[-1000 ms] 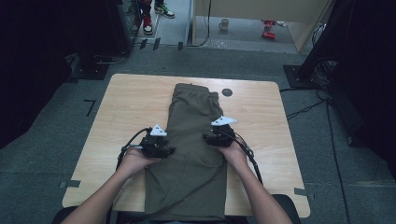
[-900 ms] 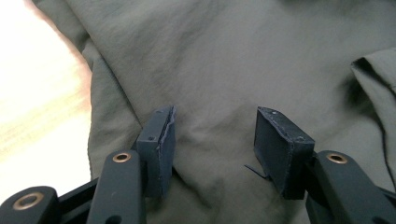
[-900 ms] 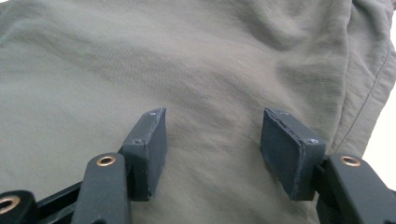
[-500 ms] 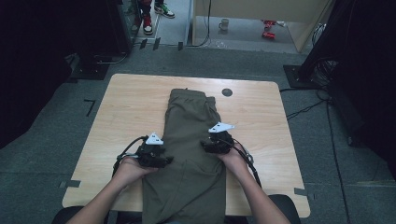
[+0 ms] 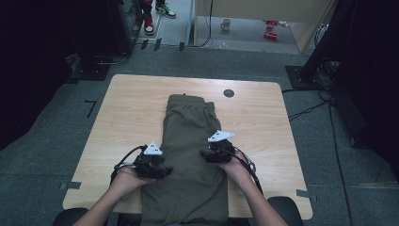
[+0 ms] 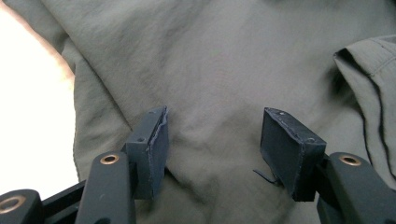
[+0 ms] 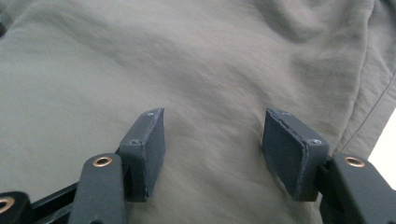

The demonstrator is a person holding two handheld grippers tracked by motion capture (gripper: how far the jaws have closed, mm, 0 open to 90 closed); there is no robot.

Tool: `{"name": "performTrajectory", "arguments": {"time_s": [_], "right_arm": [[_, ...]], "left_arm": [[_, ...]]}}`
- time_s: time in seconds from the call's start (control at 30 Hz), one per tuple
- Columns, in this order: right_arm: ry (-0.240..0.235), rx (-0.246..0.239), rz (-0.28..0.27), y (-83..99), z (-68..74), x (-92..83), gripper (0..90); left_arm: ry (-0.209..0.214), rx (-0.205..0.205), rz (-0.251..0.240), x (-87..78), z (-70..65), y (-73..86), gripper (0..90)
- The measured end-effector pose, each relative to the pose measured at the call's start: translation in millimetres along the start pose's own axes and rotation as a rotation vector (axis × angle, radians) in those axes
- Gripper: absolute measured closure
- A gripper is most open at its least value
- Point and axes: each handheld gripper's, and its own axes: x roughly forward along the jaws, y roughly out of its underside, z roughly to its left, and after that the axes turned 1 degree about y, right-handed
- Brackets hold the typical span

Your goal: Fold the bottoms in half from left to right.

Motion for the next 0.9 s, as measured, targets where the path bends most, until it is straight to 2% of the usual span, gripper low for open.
{"name": "performTrajectory", "arguments": {"time_s": [0.13,0.2,0.27,0.37,0.67,0.9], "right_arm": [[-0.007,-0.012,0.017,-0.1,2.5,-2.0,39.1],[-0.021,0.002,0.032,-2.7,0.6,-2.5,38.5],[-0.033,0.032,0.003,-4.9,-3.4,-5.9,38.7],[-0.020,0.073,-0.052,-8.6,-9.5,-13.9,40.2],[0.000,0.098,-0.048,-17.0,-23.2,-11.9,41.2],[0.008,0.121,-0.050,-17.2,-27.8,-9.4,40.5]], "left_arm": [[0.010,-0.001,0.007,-1.7,0.8,0.5,42.4],[0.023,-0.005,0.005,-1.9,4.1,-0.7,41.9],[0.025,-0.007,0.008,-3.8,7.8,-3.5,41.2],[0.011,-0.012,-0.013,-7.6,13.3,-6.4,40.9],[-0.043,-0.046,-0.077,-13.2,33.6,-13.4,39.9],[-0.084,-0.013,-0.095,-11.7,43.8,-22.4,40.9]]}}
